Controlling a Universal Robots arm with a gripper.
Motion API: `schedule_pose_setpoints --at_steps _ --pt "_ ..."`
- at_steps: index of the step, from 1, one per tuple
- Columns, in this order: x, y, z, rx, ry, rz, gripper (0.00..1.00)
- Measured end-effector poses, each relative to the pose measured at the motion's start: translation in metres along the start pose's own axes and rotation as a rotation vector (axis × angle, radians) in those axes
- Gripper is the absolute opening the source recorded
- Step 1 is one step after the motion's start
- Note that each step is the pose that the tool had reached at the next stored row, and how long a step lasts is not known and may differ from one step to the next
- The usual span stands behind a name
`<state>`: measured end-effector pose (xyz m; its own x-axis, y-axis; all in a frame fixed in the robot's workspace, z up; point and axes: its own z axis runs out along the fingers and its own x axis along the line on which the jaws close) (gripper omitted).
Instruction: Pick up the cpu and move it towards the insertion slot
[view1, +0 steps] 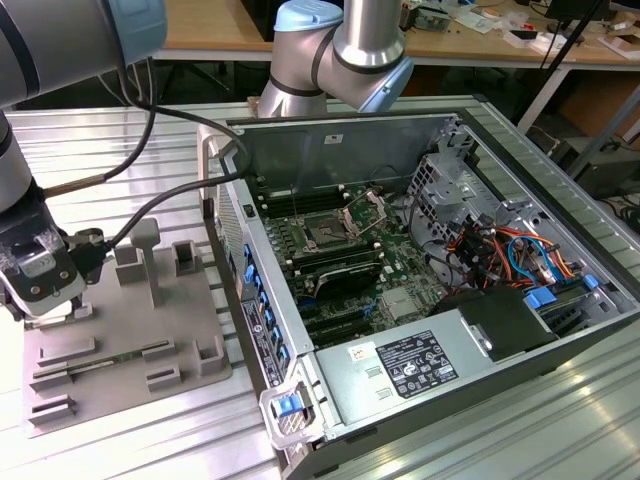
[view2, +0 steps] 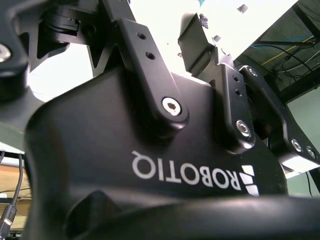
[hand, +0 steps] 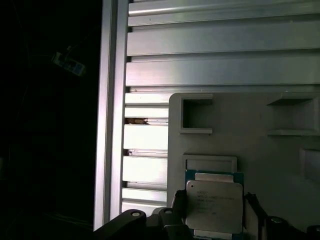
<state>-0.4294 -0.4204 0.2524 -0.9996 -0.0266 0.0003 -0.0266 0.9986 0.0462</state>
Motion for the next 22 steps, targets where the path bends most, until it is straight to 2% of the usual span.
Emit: schedule_pose_setpoints --at_steps 22 --pt "0.0000 0.0003 -0.0068 0.0000 0.0001 0.000 0.55"
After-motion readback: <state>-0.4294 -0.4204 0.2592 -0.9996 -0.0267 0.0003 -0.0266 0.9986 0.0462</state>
